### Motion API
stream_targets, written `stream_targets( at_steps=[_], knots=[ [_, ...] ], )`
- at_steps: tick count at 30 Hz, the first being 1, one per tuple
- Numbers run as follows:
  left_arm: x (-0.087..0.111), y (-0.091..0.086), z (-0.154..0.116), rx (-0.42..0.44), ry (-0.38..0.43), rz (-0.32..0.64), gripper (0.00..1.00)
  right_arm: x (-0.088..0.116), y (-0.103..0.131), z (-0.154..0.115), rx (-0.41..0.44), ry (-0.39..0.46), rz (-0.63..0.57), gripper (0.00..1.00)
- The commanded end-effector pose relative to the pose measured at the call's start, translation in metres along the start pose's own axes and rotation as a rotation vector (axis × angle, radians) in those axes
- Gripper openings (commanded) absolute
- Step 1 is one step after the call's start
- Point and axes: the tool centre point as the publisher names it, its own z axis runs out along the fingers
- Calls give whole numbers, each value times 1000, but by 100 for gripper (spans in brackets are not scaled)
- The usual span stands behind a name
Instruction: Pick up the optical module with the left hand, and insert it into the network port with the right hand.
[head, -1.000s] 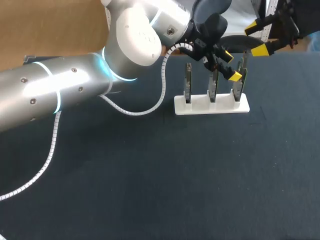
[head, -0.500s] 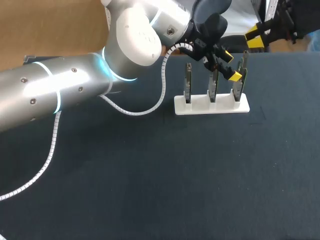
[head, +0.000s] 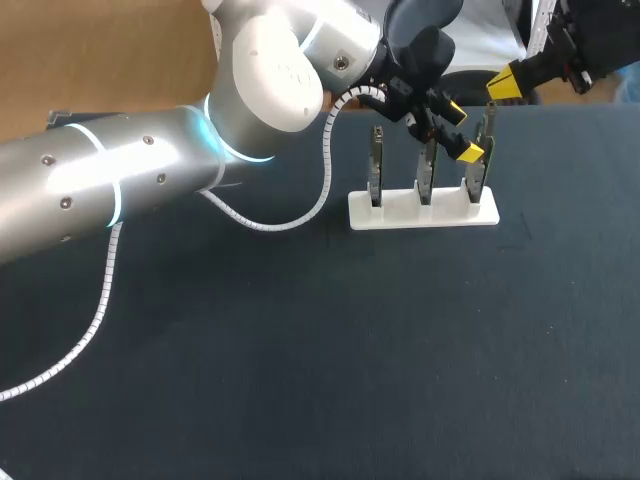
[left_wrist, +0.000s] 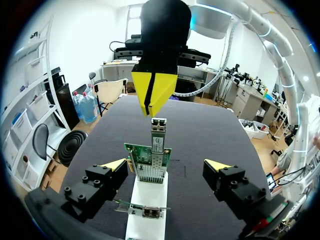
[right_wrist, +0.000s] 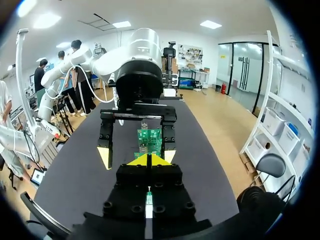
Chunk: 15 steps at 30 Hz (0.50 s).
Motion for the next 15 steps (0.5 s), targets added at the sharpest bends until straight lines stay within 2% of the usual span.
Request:
stream_targets(
  at_steps=[1,15],
  knots=[
    [-1,2,1,4,4,-1,100,3,-2,2,-9,-3,7,0],
    [-1,2,1,4,4,-1,100,16,2,8,-21,22,42,0]
  ],
)
